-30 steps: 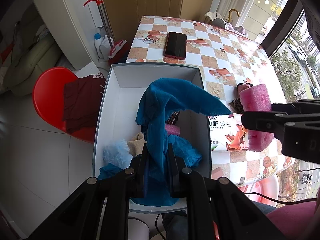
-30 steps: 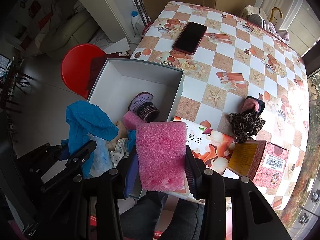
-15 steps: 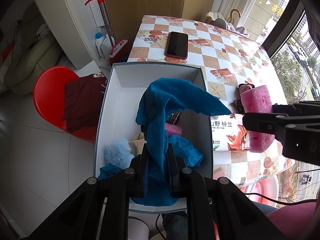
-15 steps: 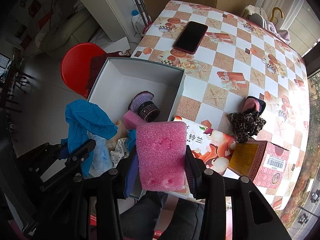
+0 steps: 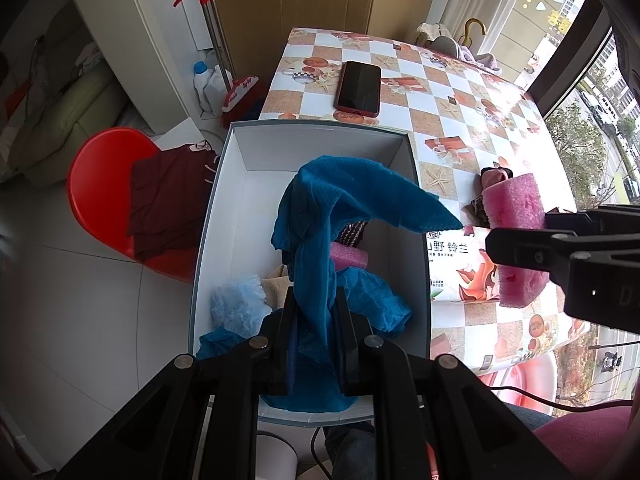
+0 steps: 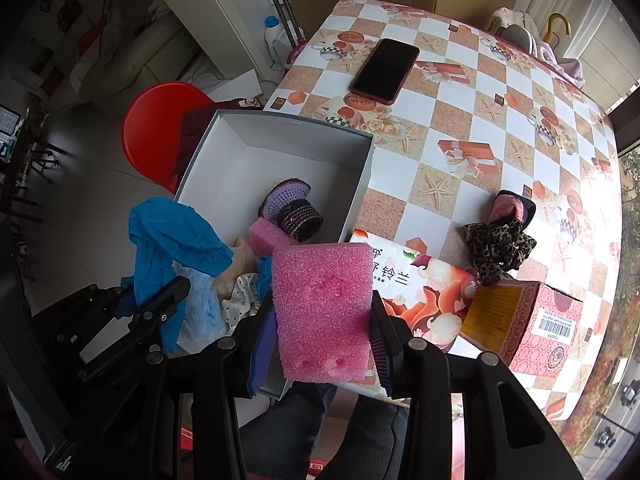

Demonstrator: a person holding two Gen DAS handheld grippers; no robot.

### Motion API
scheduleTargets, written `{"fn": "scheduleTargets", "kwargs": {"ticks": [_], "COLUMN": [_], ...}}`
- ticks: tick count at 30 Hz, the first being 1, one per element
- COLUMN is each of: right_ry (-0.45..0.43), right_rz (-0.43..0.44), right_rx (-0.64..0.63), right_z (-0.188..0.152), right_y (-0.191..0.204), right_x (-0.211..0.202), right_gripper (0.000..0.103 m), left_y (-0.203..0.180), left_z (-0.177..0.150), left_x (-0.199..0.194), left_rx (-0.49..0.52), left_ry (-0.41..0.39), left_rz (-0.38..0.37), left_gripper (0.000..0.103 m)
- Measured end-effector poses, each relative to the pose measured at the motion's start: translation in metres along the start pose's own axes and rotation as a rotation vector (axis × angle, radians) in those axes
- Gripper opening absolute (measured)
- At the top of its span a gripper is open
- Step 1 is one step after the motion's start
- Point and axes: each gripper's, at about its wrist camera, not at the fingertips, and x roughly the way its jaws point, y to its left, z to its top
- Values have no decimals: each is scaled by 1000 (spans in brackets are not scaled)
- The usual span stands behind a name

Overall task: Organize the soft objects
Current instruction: 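Carry the pink sponge with the right tool over the box while the left tool carries the blue glove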

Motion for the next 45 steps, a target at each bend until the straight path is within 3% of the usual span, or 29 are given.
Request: {"fn": "scheduleTargets", "kwargs": {"ticks": [14, 28, 45], "right_ry": [30, 34, 56], "right_rz": [19, 39, 48], "right_rx": [4, -73, -80], "right_z": [1, 13, 25], "right_y": [2, 28, 39], "right_x": [9, 17, 33], "right_gripper": [44, 44, 44], "left_y": [10, 22, 21], "left_z": [-6, -8, -8], "left_x": [8, 16, 24], "left_rx": [-54, -98, -88], "left_ry": [38, 69, 92], "left_rz": [18, 37, 48], "left_gripper": [16, 17, 17]}}
